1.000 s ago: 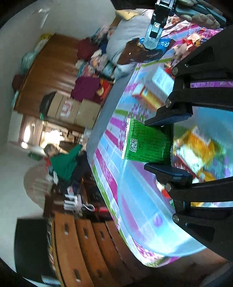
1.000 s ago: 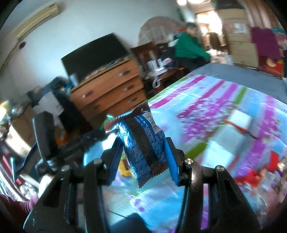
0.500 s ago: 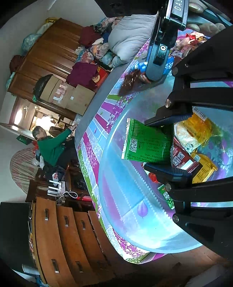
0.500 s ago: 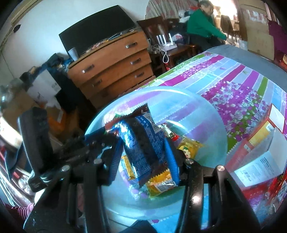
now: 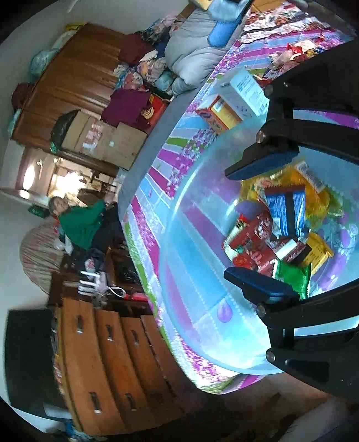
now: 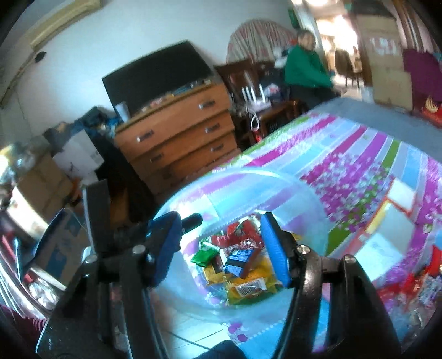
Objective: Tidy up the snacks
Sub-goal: 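Open both grippers to drop the packs into the basin, then swing both grippers back toward the snack pile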
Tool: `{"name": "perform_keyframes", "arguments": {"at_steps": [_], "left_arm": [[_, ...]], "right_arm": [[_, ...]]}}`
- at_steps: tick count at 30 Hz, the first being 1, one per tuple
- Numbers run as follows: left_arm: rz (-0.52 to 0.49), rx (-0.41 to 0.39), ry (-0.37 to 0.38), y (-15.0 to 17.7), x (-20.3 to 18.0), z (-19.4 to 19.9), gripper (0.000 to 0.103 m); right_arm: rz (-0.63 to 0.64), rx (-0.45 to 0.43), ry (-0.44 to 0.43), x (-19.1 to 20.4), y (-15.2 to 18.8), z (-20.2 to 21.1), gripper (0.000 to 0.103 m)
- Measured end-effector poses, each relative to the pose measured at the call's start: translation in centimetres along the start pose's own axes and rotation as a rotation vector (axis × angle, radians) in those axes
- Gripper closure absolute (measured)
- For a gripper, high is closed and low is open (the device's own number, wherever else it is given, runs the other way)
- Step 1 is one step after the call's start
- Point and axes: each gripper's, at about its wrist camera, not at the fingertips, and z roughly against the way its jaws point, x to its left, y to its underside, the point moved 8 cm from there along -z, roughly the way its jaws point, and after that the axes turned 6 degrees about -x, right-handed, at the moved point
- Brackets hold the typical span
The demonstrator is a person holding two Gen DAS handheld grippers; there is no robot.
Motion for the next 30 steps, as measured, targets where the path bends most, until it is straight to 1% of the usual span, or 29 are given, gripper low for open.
{"name": "perform_keyframes", "arguments": {"at_steps": [1,2,5,6,7,8,9,11,13,14,16,17,19,21,22,24,26,27,29,30], "left_arm": [[-0.016,-0.017,0.002,-0.2,-0.7,0.5,0.030],[-0.034,-0.037,0.002,-0.5,-1.4,1.0,0.028],[-0.106,-0.135,-0.006,-1.8,-4.2,3.1,0.018],[-0.124,-0.170,-0.006,-2.2,-5.0,3.9,0.011],[-0.137,-0.200,-0.009,-2.5,-5.8,4.4,0.008],[-0.148,-0.234,-0.015,-2.8,-6.8,5.1,0.006],[-0.152,-0.261,-0.022,-3.0,-7.5,5.6,0.005],[-0.157,-0.310,-0.031,-3.1,-8.8,6.4,0.004],[-0.162,-0.305,-0.044,-2.8,-10.1,6.5,0.004],[-0.169,-0.299,-0.040,-2.6,-10.7,6.5,0.004],[-0.194,-0.287,-0.012,-2.2,-11.8,6.6,0.004],[-0.211,-0.289,-0.003,-2.1,-12.4,6.7,0.004],[-0.249,-0.292,0.006,-2.0,-13.6,7.0,0.004],[-0.276,-0.248,0.035,-1.6,-14.5,6.7,0.004],[-0.286,-0.241,0.038,-1.4,-14.8,6.7,0.004],[-0.311,-0.242,0.037,-1.2,-15.3,6.7,0.004],[-0.317,-0.239,0.046,-1.1,-15.6,6.8,0.004],[-0.319,-0.239,0.049,-0.9,-15.9,6.9,0.004],[-0.326,-0.240,0.062,-1.0,-16.4,7.0,0.004],[-0.328,-0.241,0.068,-0.9,-16.8,7.1,0.004]], "right_arm": [[0.013,-0.025,0.017,-0.1,0.0,1.2,0.034],[0.042,-0.061,0.053,-0.3,0.1,2.9,0.033],[0.103,-0.130,0.126,-0.7,0.0,6.3,0.027],[0.124,-0.157,0.155,-0.8,-0.1,7.7,0.021],[0.140,-0.181,0.182,-1.0,-0.3,8.7,0.013],[0.161,-0.220,0.226,-1.2,-0.6,10.3,0.009],[0.171,-0.248,0.254,-1.4,-0.9,11.3,0.001],[0.188,-0.314,0.304,-1.8,-1.6,13.4,0.000],[0.174,-0.362,0.361,-2.7,-2.0,14.8,0.000],[0.157,-0.378,0.372,-3.2,-2.1,15.4,0.000],[0.094,-0.396,0.328,-4.0,-2.2,16.5,0.000],[0.066,-0.394,0.324,-4.5,-2.3,16.8,0.000],[0.048,-0.406,0.375,-5.7,-2.6,18.0,0.000],[0.045,-0.424,0.417,-6.9,-3.6,19.9,0.000],[0.046,-0.441,0.447,-7.6,-4.3,21.2,0.000],[0.062,-0.518,0.537,-9.3,-6.8,26.0,0.000],[0.091,-0.656,0.685,-10.9,-10.0,33.4,0.000],[0.081,-0.725,0.737,-11.6,-11.1,36.7,0.000],[0.004,-0.858,0.789,-13.5,-13.6,42.9,0.000],[-0.069,-0.891,0.803,-15.1,-15.3,45.6,0.000]]}}
